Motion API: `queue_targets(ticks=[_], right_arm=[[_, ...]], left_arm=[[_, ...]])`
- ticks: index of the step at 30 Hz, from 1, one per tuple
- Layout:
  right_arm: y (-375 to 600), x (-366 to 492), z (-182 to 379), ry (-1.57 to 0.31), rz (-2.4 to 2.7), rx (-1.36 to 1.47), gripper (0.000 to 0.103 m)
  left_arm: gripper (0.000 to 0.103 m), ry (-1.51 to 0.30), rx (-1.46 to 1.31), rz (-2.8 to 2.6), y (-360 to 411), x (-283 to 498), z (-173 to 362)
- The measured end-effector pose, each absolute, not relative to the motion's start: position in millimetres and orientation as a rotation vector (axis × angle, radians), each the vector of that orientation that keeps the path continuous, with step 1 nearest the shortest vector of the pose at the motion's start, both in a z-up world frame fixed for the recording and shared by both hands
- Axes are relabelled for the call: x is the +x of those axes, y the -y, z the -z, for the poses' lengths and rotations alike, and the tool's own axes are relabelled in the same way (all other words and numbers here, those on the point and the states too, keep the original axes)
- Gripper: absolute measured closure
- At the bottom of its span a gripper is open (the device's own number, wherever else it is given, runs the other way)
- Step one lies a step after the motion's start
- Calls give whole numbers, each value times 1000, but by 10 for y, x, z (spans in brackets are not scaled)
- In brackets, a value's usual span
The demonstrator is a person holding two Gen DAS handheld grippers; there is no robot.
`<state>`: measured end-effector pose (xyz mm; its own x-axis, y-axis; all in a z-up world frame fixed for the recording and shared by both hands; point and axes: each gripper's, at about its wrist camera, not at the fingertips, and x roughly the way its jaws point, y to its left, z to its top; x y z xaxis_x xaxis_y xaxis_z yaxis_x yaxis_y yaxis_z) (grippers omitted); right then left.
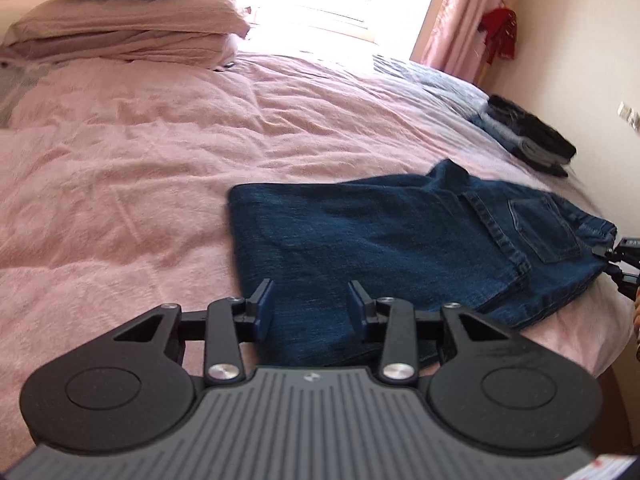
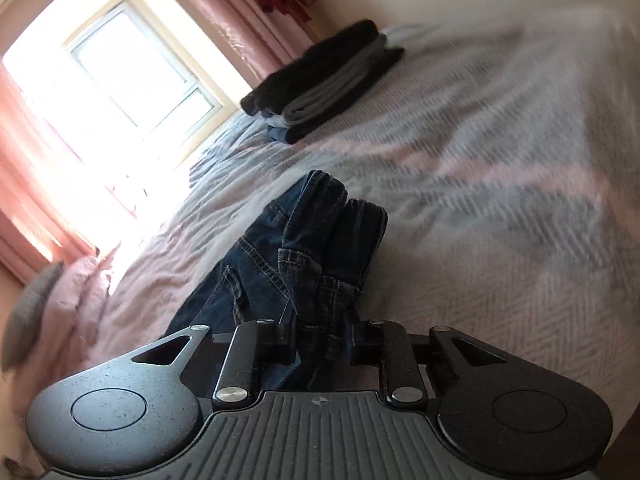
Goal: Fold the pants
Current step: 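Grasp the jeans leg hems with the right tool, then lift the hems and fold them over onto the waistband with the right tool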
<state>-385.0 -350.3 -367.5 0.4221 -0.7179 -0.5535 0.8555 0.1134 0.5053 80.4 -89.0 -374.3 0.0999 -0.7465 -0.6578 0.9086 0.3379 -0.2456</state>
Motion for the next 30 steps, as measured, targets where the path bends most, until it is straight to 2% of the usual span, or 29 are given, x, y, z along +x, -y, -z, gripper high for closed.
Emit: queue_targets(ticks=[3, 8, 11, 14, 17, 20, 22, 23, 26, 30], right_arm=[[3314, -3438, 3307, -273, 1188, 628, 86], [2818, -2625, 2760, -314, 1089, 222, 86], [2278, -2024, 2626, -340, 959, -34, 86], [1600, -1479, 2769, -381, 780, -298, 86], [962, -1126, 3179, -428, 580, -509, 86], [530, -896, 3805, -549, 412, -633, 86], [462, -765, 4282, -699, 335, -693, 86], [450, -751, 4437, -701, 348, -729, 86], [461, -737, 4409, -676, 367, -742, 86], [434, -809, 4122, -550, 375, -790, 87]], left_arm=[[71, -820, 204, 1197, 727, 998, 3701], [71, -831, 163, 1118, 390, 1298, 3669], [71, -846, 132, 1083, 197, 1466, 3672], [71, -858, 107, 1052, 23, 1611, 3696], [71, -878, 89, 1026, -133, 1713, 3741], [71, -913, 59, 1018, -272, 1777, 3806], [71, -926, 43, 1022, -339, 1791, 3833], [71, -929, 37, 1025, -366, 1794, 3842], [71, -930, 30, 1040, -402, 1795, 3847], [71, -932, 24, 1051, -395, 1794, 3856]])
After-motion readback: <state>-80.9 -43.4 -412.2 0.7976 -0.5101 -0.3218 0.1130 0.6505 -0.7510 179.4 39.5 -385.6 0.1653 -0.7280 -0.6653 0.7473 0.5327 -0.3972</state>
